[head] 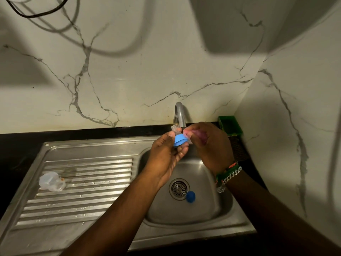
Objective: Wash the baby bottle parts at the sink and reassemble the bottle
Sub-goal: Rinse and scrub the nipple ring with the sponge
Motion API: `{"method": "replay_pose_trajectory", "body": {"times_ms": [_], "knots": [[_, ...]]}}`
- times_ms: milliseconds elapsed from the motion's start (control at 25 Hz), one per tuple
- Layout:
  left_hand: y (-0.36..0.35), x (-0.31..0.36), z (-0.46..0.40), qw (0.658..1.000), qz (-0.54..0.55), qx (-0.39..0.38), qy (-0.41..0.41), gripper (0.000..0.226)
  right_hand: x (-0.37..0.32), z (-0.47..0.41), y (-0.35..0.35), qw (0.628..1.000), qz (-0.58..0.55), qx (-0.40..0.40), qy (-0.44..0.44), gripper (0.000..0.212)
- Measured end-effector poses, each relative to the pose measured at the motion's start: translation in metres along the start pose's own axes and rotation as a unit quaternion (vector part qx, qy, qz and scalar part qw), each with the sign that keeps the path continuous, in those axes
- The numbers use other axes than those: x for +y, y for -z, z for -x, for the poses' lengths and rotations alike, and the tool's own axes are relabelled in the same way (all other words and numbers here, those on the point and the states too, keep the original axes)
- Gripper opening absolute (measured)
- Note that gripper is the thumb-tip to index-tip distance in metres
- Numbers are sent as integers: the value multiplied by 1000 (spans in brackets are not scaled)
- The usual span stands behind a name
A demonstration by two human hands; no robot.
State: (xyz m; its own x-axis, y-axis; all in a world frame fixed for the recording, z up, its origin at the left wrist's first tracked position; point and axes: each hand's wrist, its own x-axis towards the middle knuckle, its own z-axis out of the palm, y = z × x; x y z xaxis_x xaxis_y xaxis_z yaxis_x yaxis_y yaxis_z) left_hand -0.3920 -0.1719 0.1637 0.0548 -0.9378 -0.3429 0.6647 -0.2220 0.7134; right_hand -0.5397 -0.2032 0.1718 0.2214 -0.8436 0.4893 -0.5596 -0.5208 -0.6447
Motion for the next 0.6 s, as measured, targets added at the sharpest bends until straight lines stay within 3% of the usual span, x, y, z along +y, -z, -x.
{"method": "replay_pose_trajectory", "body": {"times_ms": [160, 280, 400, 480, 600], "knots": [[-10, -4, -3, 998, 52, 22, 33, 34, -6, 6, -4, 995, 58, -31, 72, 12], [-12, -6, -3, 1000, 8, 1, 19, 36, -5, 4, 0, 999, 37, -7, 1, 13], [-10, -6, -5, 999, -40, -23, -18, 35, 0, 6, 0, 1000, 14, -16, 1, 18], [-10, -6, -5, 999, -50, -13, -12, 19, 3, 6, 5, 999, -36, 12, -33, 16], [-9, -4, -6, 998, -43, -26, -23, 24, 4, 7, 5, 996, -72, 18, -46, 18]]}}
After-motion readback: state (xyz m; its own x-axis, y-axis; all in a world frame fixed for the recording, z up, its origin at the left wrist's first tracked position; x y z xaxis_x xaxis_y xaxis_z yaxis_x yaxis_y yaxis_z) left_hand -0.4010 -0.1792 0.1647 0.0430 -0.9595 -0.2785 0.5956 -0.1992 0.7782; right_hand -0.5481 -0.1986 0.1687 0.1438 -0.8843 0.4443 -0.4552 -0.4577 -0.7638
